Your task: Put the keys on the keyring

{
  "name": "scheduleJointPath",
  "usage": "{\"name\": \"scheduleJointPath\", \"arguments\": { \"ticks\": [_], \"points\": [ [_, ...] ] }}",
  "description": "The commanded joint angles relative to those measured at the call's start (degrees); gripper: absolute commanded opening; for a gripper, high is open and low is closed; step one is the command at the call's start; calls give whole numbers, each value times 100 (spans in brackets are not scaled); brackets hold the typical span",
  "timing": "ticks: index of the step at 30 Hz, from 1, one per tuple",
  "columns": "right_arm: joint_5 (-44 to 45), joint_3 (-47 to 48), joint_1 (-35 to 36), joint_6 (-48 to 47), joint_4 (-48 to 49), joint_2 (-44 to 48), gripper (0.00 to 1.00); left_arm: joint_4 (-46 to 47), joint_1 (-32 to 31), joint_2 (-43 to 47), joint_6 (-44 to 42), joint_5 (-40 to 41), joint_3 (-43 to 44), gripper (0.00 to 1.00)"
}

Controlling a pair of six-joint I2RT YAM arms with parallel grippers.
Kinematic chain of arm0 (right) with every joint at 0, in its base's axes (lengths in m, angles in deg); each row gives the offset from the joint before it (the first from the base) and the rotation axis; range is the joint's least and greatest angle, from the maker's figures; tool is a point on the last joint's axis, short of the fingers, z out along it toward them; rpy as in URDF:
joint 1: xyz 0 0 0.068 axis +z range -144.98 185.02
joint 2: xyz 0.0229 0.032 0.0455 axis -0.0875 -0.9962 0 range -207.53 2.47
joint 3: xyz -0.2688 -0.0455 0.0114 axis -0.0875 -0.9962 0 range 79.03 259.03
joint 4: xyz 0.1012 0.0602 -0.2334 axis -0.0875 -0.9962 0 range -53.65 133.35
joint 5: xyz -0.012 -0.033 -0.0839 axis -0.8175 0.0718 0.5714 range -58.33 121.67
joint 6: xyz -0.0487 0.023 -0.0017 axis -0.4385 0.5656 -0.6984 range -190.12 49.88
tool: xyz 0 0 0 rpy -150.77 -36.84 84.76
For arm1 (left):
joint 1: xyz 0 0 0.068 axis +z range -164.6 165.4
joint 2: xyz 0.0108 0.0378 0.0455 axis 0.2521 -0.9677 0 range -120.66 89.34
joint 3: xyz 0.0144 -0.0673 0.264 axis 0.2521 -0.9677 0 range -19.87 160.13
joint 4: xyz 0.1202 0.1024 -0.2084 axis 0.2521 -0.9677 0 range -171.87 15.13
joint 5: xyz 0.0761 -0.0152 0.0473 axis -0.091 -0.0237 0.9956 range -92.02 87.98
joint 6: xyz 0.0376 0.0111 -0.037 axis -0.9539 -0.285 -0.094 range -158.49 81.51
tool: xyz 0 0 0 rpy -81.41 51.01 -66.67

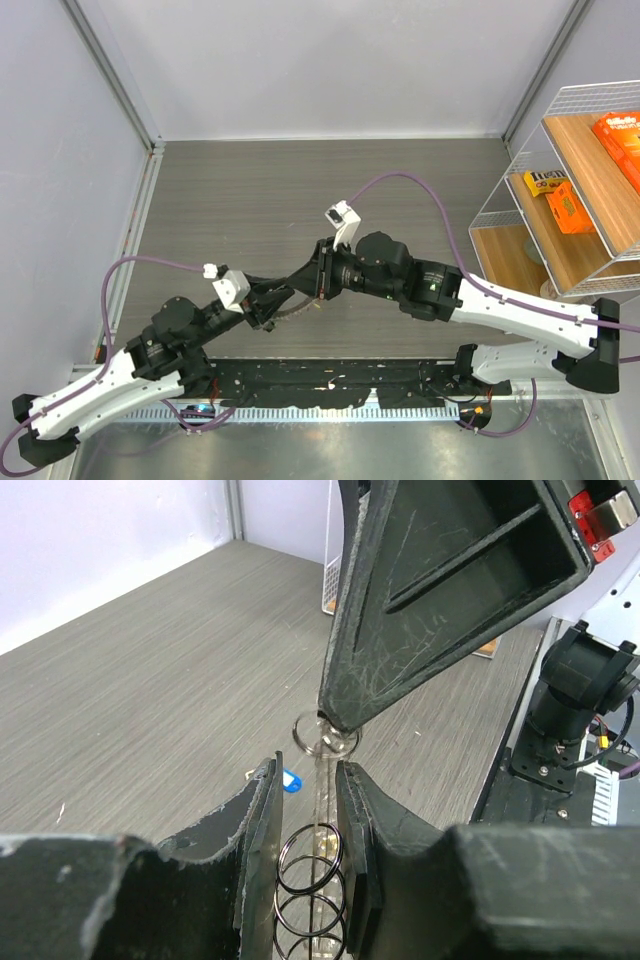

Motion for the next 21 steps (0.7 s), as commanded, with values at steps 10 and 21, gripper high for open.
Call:
{"name": "scheduleJointPath", "arguments": {
  "ticks": [10, 21],
  "points": [
    [-38, 91, 48, -359, -83, 436, 30, 174, -22, 262, 41, -402, 335, 0],
    [262, 1066, 57, -2485, -1875, 647, 35, -458, -13, 244, 190, -1622, 765, 0]
  ]
}}
